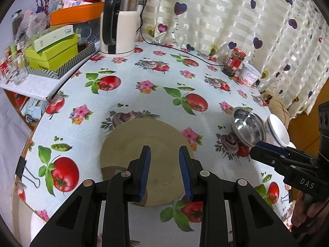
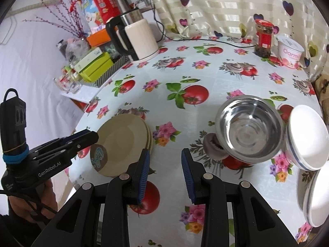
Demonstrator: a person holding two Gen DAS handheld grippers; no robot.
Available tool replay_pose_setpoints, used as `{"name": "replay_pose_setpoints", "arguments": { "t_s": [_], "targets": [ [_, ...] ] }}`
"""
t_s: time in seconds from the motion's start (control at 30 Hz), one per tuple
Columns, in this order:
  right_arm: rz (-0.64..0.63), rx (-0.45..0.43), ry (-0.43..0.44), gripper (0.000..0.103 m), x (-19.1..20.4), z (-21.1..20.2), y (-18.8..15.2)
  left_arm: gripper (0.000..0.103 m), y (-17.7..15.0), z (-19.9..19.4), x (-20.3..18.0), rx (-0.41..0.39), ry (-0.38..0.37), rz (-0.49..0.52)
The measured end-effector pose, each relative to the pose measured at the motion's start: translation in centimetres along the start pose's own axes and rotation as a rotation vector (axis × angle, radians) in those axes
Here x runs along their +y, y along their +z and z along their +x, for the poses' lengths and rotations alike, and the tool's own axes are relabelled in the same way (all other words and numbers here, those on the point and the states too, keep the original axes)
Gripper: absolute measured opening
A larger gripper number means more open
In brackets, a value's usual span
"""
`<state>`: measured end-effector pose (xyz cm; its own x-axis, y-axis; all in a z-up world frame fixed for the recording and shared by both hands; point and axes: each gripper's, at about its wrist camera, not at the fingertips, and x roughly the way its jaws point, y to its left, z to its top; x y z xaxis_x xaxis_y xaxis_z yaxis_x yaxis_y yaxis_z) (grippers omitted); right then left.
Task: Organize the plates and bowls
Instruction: 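Move the left gripper away from the plates toward the steel bowl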
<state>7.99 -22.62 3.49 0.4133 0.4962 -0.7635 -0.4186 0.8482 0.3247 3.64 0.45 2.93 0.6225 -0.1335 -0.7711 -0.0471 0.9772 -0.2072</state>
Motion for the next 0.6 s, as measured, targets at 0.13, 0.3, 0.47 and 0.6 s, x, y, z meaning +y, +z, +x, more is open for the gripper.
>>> {"name": "replay_pose_setpoints", "arguments": {
  "t_s": [0.13, 0.3, 0.47, 0.6],
  "targets": [
    [0.020, -0.009, -0.016, 0.031, -0.9, -0.6, -0.1, 0.029, 0.4, 0.5, -1.0, 0.006, -0.018, 0.018],
    [0.037, -0.017, -0.038, 0.031, -2.1, -1.2, -0.2, 0.030, 0.9, 1.3, -2.3, 0.017, -0.045, 0.039],
    [0.064, -0.024, -0.064, 0.032, -3.5, -1.8, -0.3, 0.029, 1.4, 2.1, -3.8, 0.032, -0.083, 0.060],
    [0.088, -0.031, -0.083, 0.037, -4.8, -2.2, -0.4, 0.029, 1.7, 2.9, -5.2, 0.054, -0.118, 0.079]
  ]
}}
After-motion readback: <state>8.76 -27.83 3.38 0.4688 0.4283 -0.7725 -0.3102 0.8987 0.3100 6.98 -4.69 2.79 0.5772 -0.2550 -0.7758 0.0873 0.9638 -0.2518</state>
